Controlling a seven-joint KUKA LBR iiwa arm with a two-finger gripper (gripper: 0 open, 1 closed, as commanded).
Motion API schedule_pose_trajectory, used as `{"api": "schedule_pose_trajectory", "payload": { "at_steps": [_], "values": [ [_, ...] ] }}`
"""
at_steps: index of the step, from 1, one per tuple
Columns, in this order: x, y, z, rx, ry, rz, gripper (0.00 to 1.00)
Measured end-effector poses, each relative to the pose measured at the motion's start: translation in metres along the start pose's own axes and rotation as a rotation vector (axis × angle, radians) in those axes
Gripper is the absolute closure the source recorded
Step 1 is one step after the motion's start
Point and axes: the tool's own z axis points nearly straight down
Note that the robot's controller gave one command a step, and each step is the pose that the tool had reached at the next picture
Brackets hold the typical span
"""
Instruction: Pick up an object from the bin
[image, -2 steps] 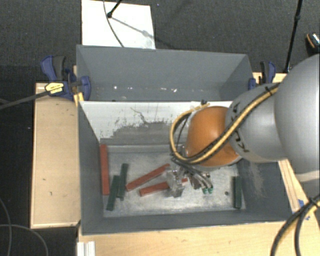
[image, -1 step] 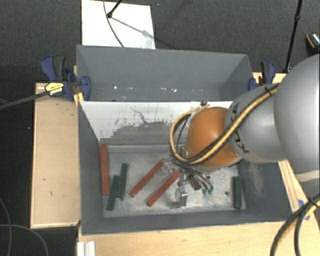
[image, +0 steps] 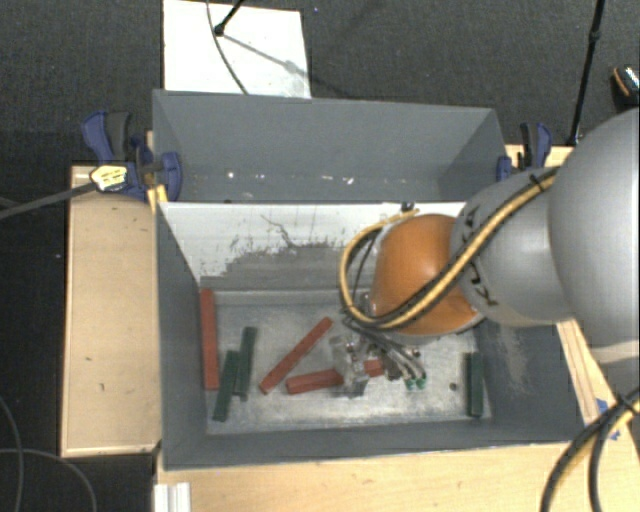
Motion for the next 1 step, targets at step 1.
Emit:
{"api": "schedule_pose_trajectory", "payload": {
  "at_steps": [1],
  "values": [
    [0.0154, 0.0082, -0.1436, 0.0, -0.004, -0.013, 1.0]
  ]
}}
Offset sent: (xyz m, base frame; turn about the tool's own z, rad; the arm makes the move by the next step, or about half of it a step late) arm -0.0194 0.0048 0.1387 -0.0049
